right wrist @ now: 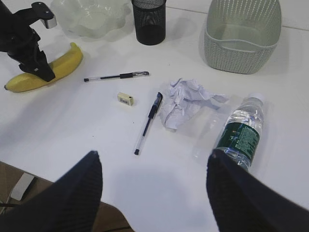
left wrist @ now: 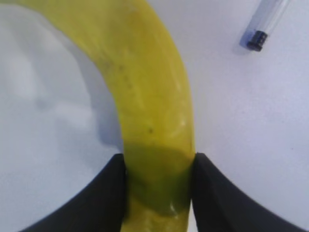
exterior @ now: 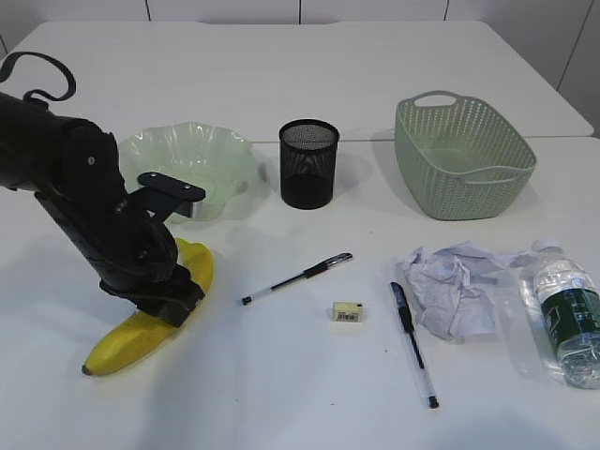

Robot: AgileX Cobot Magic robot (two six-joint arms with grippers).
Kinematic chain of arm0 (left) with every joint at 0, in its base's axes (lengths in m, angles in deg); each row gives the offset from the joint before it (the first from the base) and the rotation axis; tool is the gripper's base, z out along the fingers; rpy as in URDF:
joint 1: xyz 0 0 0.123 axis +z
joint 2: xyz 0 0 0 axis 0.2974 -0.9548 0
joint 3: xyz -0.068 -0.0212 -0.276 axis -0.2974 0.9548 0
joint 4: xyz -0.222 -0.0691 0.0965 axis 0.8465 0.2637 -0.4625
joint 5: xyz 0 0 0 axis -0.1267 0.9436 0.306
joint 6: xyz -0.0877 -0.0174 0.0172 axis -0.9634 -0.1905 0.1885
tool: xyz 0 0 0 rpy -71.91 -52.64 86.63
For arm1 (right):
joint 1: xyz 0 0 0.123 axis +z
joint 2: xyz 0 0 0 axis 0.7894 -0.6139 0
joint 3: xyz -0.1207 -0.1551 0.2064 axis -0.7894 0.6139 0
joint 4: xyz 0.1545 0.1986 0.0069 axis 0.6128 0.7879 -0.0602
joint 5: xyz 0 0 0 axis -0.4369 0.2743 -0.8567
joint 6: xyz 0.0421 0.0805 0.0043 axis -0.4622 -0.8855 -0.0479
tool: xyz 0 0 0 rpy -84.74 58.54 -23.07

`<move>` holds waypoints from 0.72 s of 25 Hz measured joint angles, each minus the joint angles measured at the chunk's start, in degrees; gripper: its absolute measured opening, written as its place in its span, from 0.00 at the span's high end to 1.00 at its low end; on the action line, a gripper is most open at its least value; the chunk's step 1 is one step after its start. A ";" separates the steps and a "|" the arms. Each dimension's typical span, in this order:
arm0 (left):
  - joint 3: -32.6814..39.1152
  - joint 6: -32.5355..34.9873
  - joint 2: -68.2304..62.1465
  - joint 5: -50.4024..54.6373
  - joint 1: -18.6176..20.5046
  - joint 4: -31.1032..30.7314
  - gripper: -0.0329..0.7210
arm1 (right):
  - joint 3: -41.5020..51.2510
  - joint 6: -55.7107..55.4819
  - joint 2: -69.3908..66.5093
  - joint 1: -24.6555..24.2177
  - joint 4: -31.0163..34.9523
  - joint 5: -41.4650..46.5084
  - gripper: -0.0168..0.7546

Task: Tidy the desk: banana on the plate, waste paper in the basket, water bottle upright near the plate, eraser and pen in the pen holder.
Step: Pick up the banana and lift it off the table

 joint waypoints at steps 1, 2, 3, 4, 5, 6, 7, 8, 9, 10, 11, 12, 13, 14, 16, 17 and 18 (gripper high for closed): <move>0.00 0.00 0.00 0.24 0.00 0.00 0.58 | 0.00 0.00 0.00 0.00 0.00 0.00 0.33; 0.00 0.00 0.00 0.38 0.00 0.00 0.59 | 0.00 0.00 0.00 0.00 0.00 0.00 0.33; 0.00 0.00 0.00 0.66 0.00 0.00 0.59 | 0.00 0.00 0.00 0.00 0.00 0.00 0.33; -0.03 0.00 0.00 0.95 0.00 0.00 0.60 | 0.00 0.00 0.00 0.00 0.00 0.00 0.33; -0.13 0.00 0.00 1.33 0.00 0.00 0.60 | 0.00 0.00 0.00 0.00 0.00 0.00 0.33; -0.13 0.00 0.00 1.57 0.00 0.00 0.60 | 0.00 0.00 0.00 0.00 0.00 0.00 0.33; -0.13 0.00 0.00 1.87 0.00 0.00 0.60 | 0.00 0.00 0.00 0.00 0.00 0.00 0.33; -0.13 0.00 0.00 2.34 0.00 0.00 0.60 | 0.00 0.00 0.00 0.00 0.00 -0.13 0.33; -0.24 0.00 0.00 2.86 0.00 0.00 0.60 | 0.00 0.00 0.00 0.00 0.00 -0.13 0.33; -0.35 0.27 0.00 3.37 0.00 0.00 0.60 | 0.00 0.00 0.00 0.00 0.00 -0.13 0.33; -0.35 0.80 0.00 4.03 0.00 0.21 0.60 | 0.00 0.00 0.00 0.00 0.00 -0.13 0.33; -0.35 1.37 0.00 4.58 0.00 0.51 0.60 | 0.00 0.00 0.00 0.00 0.00 -0.13 0.33; -0.35 1.97 0.00 5.22 0.00 0.92 0.60 | 0.00 0.00 0.00 0.00 0.00 -0.13 0.33; -0.35 2.92 0.22 5.88 0.00 1.59 0.60 | 0.00 0.00 0.00 0.00 0.00 -0.13 0.33; -0.35 5.13 1.33 7.74 0.00 3.47 0.60 | 0.00 0.00 0.00 0.00 0.00 -0.13 0.33; -0.35 6.29 2.10 8.58 -0.13 4.54 0.60 | 0.00 0.00 0.00 0.00 0.00 -0.13 0.33; -0.35 7.32 2.90 8.88 -0.29 5.35 0.60 | 0.00 0.00 0.00 0.00 0.00 -0.13 0.33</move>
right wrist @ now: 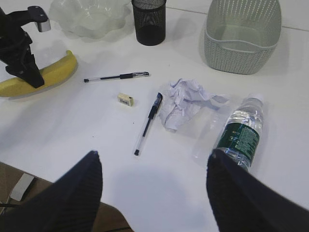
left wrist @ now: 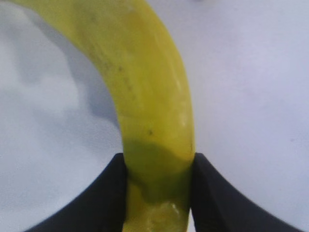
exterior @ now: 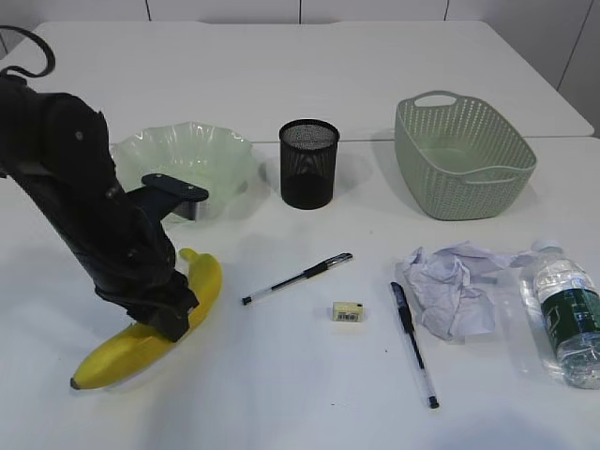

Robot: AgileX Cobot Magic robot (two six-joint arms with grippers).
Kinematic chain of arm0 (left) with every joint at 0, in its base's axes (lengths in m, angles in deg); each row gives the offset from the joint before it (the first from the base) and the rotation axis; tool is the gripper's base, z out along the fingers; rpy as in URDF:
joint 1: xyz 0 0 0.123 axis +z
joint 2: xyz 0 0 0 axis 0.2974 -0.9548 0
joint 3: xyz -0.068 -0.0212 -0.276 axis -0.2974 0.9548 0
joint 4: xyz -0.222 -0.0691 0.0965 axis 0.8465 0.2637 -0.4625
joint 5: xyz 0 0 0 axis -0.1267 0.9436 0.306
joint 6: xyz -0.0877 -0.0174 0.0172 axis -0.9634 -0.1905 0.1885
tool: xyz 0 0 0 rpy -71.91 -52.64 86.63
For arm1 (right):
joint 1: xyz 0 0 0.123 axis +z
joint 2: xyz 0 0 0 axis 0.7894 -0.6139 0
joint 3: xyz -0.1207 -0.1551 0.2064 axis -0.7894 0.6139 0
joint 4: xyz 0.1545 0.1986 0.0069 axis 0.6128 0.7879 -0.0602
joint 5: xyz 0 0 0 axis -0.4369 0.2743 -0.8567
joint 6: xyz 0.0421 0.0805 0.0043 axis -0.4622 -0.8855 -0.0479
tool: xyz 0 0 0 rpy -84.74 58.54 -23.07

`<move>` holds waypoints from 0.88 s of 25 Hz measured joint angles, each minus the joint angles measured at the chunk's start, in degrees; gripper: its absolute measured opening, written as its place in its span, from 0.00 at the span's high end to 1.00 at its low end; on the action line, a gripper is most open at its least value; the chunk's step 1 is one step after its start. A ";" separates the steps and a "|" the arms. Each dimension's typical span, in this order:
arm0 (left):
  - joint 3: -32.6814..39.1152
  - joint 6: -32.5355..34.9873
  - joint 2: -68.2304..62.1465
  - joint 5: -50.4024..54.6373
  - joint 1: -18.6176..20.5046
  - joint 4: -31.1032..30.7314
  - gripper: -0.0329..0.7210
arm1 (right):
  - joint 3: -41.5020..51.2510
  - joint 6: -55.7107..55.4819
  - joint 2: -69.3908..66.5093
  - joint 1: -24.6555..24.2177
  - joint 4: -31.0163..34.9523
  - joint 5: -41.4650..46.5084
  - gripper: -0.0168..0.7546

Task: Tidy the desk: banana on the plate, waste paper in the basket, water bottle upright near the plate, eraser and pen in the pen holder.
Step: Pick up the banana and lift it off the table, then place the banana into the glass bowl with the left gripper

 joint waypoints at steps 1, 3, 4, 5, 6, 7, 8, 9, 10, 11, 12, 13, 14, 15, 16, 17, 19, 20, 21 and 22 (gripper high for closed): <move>0.11 0.93 1.07 0.18 -0.49 0.70 0.60 | 0.00 0.00 0.00 0.00 0.00 0.00 0.33; -0.04 2.93 3.08 0.55 -1.82 2.10 0.60 | 0.00 0.00 0.00 0.00 0.00 0.00 0.33; -0.26 3.66 4.11 1.19 -2.84 2.52 0.60 | 0.00 0.00 0.00 0.00 0.00 0.00 0.33; -0.62 4.22 5.09 1.56 -3.67 2.76 0.60 | 0.00 0.00 0.00 0.00 0.00 0.00 0.33; -1.16 4.46 5.86 1.67 -4.28 2.99 0.60 | 0.00 0.00 0.00 0.00 0.00 0.00 0.33; -1.85 4.68 6.91 1.81 -4.67 3.10 0.60 | 0.00 0.00 0.00 0.00 0.00 0.00 0.33; -2.54 4.77 7.62 1.93 -5.05 3.23 0.60 | 0.00 0.00 0.00 0.00 0.00 0.00 0.33; -3.54 4.80 8.27 2.23 -5.08 3.33 0.60 | 0.00 0.00 0.00 0.00 0.00 0.10 0.33; -4.67 4.90 9.09 2.40 -5.21 3.33 0.60 | 0.00 0.00 0.00 0.00 0.00 0.10 0.33; -5.91 4.90 9.65 2.76 -5.21 3.33 0.60 | 0.00 0.00 0.00 0.00 0.00 0.22 0.33; -7.03 4.90 9.95 2.87 -5.21 3.00 0.60 | 0.00 0.00 0.00 0.00 0.00 0.29 0.33; -8.40 4.90 10.23 2.97 -5.21 2.24 0.60 | 0.00 0.00 0.00 0.00 0.00 0.29 0.33; -9.58 4.90 10.37 3.28 -5.21 1.84 0.60 | 0.00 0.00 0.00 0.00 0.00 0.29 0.33; -10.95 4.90 10.44 3.28 -5.21 1.24 0.60 | 0.00 0.00 0.00 0.00 0.00 0.40 0.33; -12.16 4.90 10.44 3.36 -5.21 0.41 0.60 | 0.00 0.00 0.00 0.00 0.00 0.36 0.33; -13.09 4.90 10.44 3.36 -5.21 -0.56 0.60 | 0.00 0.00 0.00 0.00 0.00 0.43 0.33; -15.03 4.30 10.44 3.51 -5.21 -2.48 0.60 | 0.00 0.00 0.00 0.00 0.00 0.49 0.33; -15.73 3.80 10.44 3.51 -5.21 -3.67 0.60 | 0.00 0.00 0.00 0.00 0.00 0.58 0.33; -16.24 2.91 10.44 3.38 -5.21 -4.86 0.60 | 0.00 0.00 0.00 0.00 0.00 0.58 0.33; -16.50 2.10 10.44 3.00 -5.08 -5.97 0.60 | 0.00 0.00 0.00 0.00 0.00 0.64 0.33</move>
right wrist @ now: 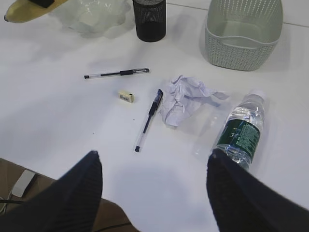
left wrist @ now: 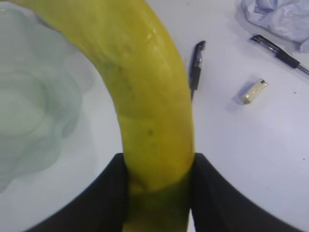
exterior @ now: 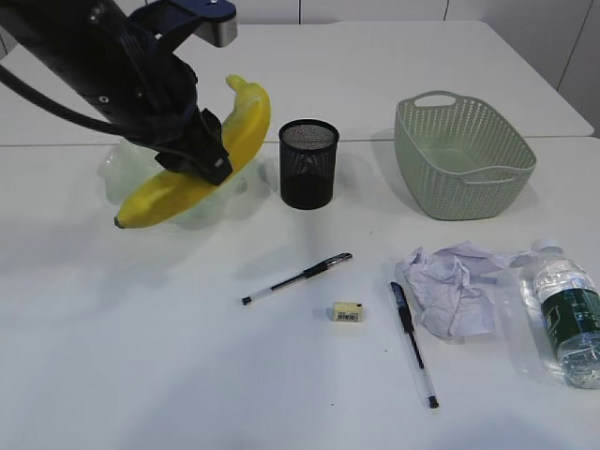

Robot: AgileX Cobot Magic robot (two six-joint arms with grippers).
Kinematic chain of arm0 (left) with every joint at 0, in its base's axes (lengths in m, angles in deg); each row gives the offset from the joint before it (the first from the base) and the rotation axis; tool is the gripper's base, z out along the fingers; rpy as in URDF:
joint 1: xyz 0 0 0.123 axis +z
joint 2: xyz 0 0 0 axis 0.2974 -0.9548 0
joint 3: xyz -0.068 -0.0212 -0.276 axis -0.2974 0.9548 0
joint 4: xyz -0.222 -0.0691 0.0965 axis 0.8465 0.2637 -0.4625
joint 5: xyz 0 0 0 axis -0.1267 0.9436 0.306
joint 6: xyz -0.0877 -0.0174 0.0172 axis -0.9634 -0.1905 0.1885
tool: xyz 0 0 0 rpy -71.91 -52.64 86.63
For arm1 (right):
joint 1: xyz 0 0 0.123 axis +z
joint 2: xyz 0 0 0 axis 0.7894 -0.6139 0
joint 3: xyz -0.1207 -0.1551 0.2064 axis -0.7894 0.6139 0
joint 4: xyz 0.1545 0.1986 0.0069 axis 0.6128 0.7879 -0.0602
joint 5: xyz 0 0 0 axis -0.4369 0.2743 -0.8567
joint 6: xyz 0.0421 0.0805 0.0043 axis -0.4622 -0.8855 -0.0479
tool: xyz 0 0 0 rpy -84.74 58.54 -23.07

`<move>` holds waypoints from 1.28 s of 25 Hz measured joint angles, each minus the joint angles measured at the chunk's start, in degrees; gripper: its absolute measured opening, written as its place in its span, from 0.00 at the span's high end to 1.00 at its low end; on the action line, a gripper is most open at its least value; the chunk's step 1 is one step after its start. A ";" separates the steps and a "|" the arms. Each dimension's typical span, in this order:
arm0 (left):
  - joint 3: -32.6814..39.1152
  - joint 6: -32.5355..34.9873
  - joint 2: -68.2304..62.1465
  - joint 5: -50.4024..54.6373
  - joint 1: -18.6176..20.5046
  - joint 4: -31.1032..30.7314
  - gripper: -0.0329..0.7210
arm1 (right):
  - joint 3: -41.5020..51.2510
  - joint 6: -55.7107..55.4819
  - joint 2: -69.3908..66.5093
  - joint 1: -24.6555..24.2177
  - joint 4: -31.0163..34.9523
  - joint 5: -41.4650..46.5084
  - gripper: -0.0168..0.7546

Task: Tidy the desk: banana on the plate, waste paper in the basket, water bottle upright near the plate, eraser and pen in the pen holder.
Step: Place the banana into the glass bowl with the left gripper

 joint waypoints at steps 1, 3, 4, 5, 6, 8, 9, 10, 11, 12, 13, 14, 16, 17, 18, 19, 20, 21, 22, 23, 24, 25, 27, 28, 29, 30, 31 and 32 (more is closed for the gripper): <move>-0.10 -0.41 0.00 -0.25 0.35 -0.79 0.60 | 0.00 0.00 0.00 0.00 0.00 0.08 0.33; -0.24 -0.94 0.00 -1.12 1.21 -1.32 0.60 | 0.00 0.00 0.00 0.00 0.00 0.14 0.33; -0.24 -1.10 0.00 -1.73 1.96 -1.41 0.60 | 0.00 0.00 0.00 0.00 0.00 0.14 0.33; -0.24 -1.26 0.00 -2.04 2.58 -1.51 0.60 | 0.00 0.00 0.00 0.00 0.00 0.14 0.33; -0.24 -1.29 -0.27 -2.47 3.39 -1.44 0.60 | 0.00 0.00 0.00 0.00 0.02 0.14 0.33; -0.24 -1.51 -0.66 -3.47 4.94 -1.44 0.60 | 0.00 0.00 0.00 0.00 0.02 0.14 0.33; -0.24 -1.61 -0.87 -3.96 5.76 -1.44 0.60 | 0.00 0.00 0.00 0.00 0.02 0.14 0.33; -0.24 -1.59 -1.27 -4.64 6.48 -1.44 0.60 | 0.00 0.00 0.00 0.00 0.02 0.14 0.33; -0.24 -1.63 -1.54 -5.14 7.24 -1.44 0.60 | 0.00 0.00 0.00 0.00 0.12 0.14 0.33; -0.24 -1.73 -1.87 -5.54 7.83 -1.33 0.60 | 0.00 0.00 0.00 0.00 0.12 0.22 0.33; -0.28 -1.72 -2.32 -6.43 8.34 -1.33 0.60 | 0.00 0.00 0.00 0.00 0.12 0.22 0.33; -0.49 -1.72 -2.59 -7.06 8.84 -1.19 0.60 | 0.00 0.00 0.00 0.00 0.12 0.22 0.33; -0.75 -1.72 -3.23 -8.21 9.45 -1.11 0.60 | 0.00 0.00 0.00 0.00 0.14 0.22 0.33; -1.11 -1.72 -3.70 -9.08 9.62 -1.06 0.60 | 0.00 0.00 0.00 0.00 0.24 0.22 0.33; -1.52 -1.72 -4.15 -9.57 9.76 -0.98 0.60 | 0.00 0.00 0.00 0.00 0.24 0.28 0.33; -1.93 -1.72 -4.77 -10.02 9.85 -0.98 0.60 | 0.00 0.00 0.00 0.00 0.37 0.28 0.33; -2.38 -1.72 -5.38 -10.67 9.85 -0.98 0.60 | 0.00 0.00 0.00 0.00 0.37 0.36 0.33; -2.98 -1.72 -6.18 -11.12 9.85 -0.98 0.60 | 0.00 0.00 0.00 0.00 0.58 0.36 0.33; -3.66 -1.72 -7.05 -11.52 9.85 -0.94 0.60 | 0.00 0.00 0.00 0.00 0.68 0.36 0.33; -4.41 -1.72 -7.97 -11.94 9.85 -0.94 0.60 | 0.00 0.00 0.00 0.00 0.73 0.36 0.33; -5.24 -1.72 -8.98 -12.12 9.85 -0.94 0.60 | 0.00 -0.10 0.00 0.00 0.82 0.36 0.33; -5.97 -1.72 -9.89 -12.24 9.85 -0.94 0.60 | 0.00 -0.10 0.00 0.00 0.82 0.36 0.33; -7.67 -1.72 -12.25 -12.36 9.85 -1.46 0.60 | 0.00 -0.10 0.00 0.00 0.97 0.36 0.33; -8.32 -1.72 -13.22 -12.65 9.85 -1.60 0.60 | 0.00 -0.10 0.00 0.00 0.97 0.36 0.33; -9.09 -1.72 -14.53 -12.78 9.99 -2.00 0.60 | 0.00 -0.10 0.00 0.00 1.10 0.41 0.33; -9.83 -1.72 -15.45 -12.89 10.12 -2.08 0.60 | 0.00 -0.10 0.00 0.00 1.21 0.50 0.33; -10.41 -1.72 -16.33 -13.00 10.39 -2.22 0.60 | 0.00 -0.10 0.00 0.00 1.35 0.55 0.33; -11.10 -1.72 -17.28 -13.10 10.65 -2.34 0.60 | 0.00 -0.10 0.00 0.00 1.46 0.72 0.33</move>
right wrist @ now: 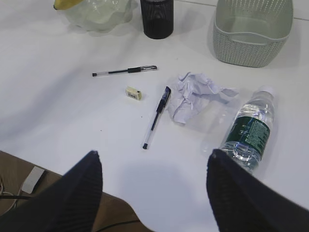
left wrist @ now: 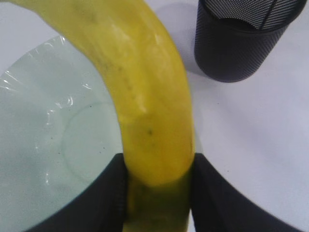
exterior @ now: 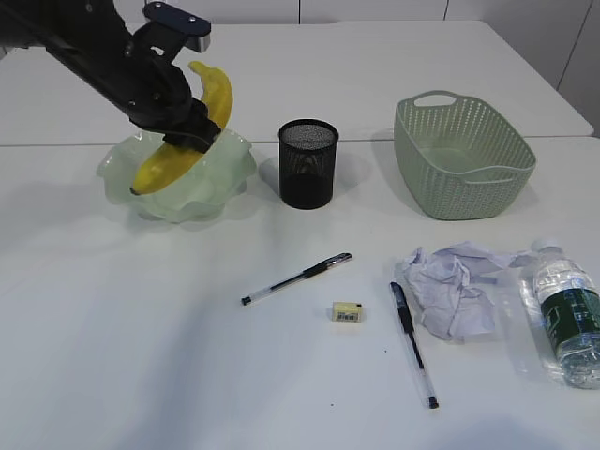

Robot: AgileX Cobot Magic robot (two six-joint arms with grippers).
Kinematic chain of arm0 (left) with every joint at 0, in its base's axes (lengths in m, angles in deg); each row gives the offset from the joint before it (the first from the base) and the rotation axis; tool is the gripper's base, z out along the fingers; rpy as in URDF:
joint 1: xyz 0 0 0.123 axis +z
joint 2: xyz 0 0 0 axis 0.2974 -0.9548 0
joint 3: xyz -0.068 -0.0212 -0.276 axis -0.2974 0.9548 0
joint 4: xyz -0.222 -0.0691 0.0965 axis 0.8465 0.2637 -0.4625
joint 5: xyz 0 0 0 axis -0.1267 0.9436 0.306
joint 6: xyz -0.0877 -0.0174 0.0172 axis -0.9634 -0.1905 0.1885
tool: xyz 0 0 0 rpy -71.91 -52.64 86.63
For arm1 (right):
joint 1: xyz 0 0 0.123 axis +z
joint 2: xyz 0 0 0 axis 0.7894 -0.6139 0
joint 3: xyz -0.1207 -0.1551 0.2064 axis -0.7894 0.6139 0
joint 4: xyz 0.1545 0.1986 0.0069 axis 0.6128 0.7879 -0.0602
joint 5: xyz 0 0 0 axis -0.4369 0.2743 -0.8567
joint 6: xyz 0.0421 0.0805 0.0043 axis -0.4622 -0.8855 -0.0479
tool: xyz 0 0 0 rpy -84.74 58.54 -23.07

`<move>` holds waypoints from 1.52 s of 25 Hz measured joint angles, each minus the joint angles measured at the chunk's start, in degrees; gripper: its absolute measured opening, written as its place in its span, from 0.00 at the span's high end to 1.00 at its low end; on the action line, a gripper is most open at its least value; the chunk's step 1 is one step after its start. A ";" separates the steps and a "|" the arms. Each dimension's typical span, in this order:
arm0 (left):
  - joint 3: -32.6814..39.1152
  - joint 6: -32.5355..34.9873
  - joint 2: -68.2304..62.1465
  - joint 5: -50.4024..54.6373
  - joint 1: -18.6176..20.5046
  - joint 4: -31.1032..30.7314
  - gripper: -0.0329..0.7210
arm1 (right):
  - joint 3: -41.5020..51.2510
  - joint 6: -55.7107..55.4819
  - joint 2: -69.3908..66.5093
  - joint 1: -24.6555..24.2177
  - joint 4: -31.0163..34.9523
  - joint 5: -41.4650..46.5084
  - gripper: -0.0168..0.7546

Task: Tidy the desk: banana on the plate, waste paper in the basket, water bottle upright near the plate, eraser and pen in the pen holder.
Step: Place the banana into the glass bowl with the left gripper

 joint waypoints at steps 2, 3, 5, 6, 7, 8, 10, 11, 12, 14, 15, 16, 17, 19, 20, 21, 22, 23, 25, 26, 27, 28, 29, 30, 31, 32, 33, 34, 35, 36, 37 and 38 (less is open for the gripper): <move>-1.43 0.00 -1.73 -0.14 0.87 -0.10 0.60 | 0.00 0.00 0.00 0.00 0.13 0.08 0.33; -2.37 0.00 -2.49 -0.24 1.47 -0.10 0.60 | 0.00 0.00 0.00 0.00 0.23 0.08 0.33; -3.53 0.00 -3.76 -0.24 2.24 -0.21 0.60 | 0.00 0.00 0.00 0.00 0.26 0.14 0.33; -4.36 0.00 -4.31 -0.24 2.66 -0.32 0.60 | 0.00 0.00 0.00 0.00 0.26 0.14 0.33; -4.97 0.00 -4.91 -0.24 2.90 -0.32 0.60 | 0.00 0.00 0.00 0.00 0.26 0.23 0.33; -5.38 0.00 -5.44 -0.12 3.05 -0.40 0.60 | 0.00 0.00 0.00 0.00 0.26 0.23 0.33; -6.46 0.00 -6.50 0.01 3.05 -0.40 0.60 | 0.00 0.00 0.00 0.00 0.26 0.23 0.33; -7.13 0.00 -7.05 0.14 3.05 -0.40 0.60 | 0.00 0.00 0.00 0.00 0.26 0.23 0.33; -7.76 0.00 -7.83 0.30 3.05 -0.40 0.60 | 0.00 0.00 0.00 0.00 0.26 0.23 0.33; -8.90 0.00 -9.02 0.75 3.05 -0.40 0.60 | 0.00 0.00 0.00 0.00 0.36 0.29 0.33; -9.43 0.00 -9.80 1.01 3.05 -0.40 0.60 | 0.00 0.00 0.00 0.00 0.36 0.29 0.33; -9.88 0.00 -10.28 1.01 3.05 -0.40 0.60 | 0.00 -0.02 0.00 0.00 0.36 0.29 0.33; -10.31 0.00 -10.84 1.20 3.05 -0.40 0.60 | 0.00 -0.12 0.00 0.00 0.36 0.29 0.33; -10.84 0.00 -11.54 1.33 3.05 -0.40 0.60 | 0.00 -0.23 0.00 0.00 0.36 0.29 0.33; -11.08 0.00 -11.79 1.33 3.05 -0.40 0.60 | 0.00 -0.34 0.00 0.00 0.36 0.29 0.33; -11.33 0.00 -12.05 1.46 3.05 -0.40 0.60 | 0.00 -0.34 0.00 0.00 0.36 0.29 0.33; -11.33 0.00 -12.15 1.46 3.05 -0.40 0.60 | 0.00 -0.34 0.00 0.00 0.36 0.29 0.33; -11.43 0.00 -12.29 1.78 3.13 -0.40 0.60 | 0.00 -0.34 0.00 0.00 0.36 0.29 0.33; -11.43 0.00 -12.53 2.59 3.27 -0.40 0.59 | 0.00 -0.41 0.00 0.00 0.36 0.29 0.33; -11.43 0.00 -12.75 3.03 3.32 -0.40 0.59 | 0.00 -0.41 0.00 0.00 0.36 0.29 0.33; -11.43 0.00 -12.74 3.47 3.56 -0.40 0.59 | 0.00 -0.41 0.00 0.00 0.36 0.29 0.33; -11.43 0.00 -12.74 3.92 3.67 -0.40 0.59 | 0.00 -0.41 0.00 0.00 0.36 0.29 0.33; -11.43 0.00 -12.74 4.15 3.67 -0.40 0.58 | 0.00 -0.41 0.00 0.00 0.36 0.29 0.33; -11.54 0.00 -12.74 4.49 3.78 -0.40 0.58 | 0.00 -0.41 0.00 0.00 0.36 0.29 0.33; -11.68 0.00 -12.74 4.54 3.78 -0.40 0.58 | 0.00 -0.41 0.00 0.00 0.36 0.29 0.33; -11.77 0.00 -12.74 4.81 3.78 -0.40 0.57 | 0.00 -0.41 0.00 0.00 0.36 0.29 0.33; -11.91 0.00 -12.74 5.13 3.78 -0.40 0.57 | 0.00 -0.46 0.00 0.00 0.36 0.29 0.33; -12.27 0.00 -12.74 5.60 3.78 -0.40 0.57 | 0.00 -0.46 0.00 0.00 0.36 0.29 0.33; -12.43 0.00 -12.74 5.83 3.78 -0.40 0.56 | 0.00 -0.46 0.00 0.00 0.36 0.29 0.33; -12.84 0.00 -12.74 6.12 3.78 -0.40 0.55 | 0.00 -0.46 0.00 0.00 0.46 0.29 0.33; -13.15 0.00 -12.74 6.36 3.78 -0.40 0.54 | 0.00 -0.46 0.00 0.00 0.46 0.36 0.33; -13.73 0.00 -12.74 6.64 3.78 -0.40 0.53 | 0.00 -0.46 0.00 0.00 0.46 0.36 0.33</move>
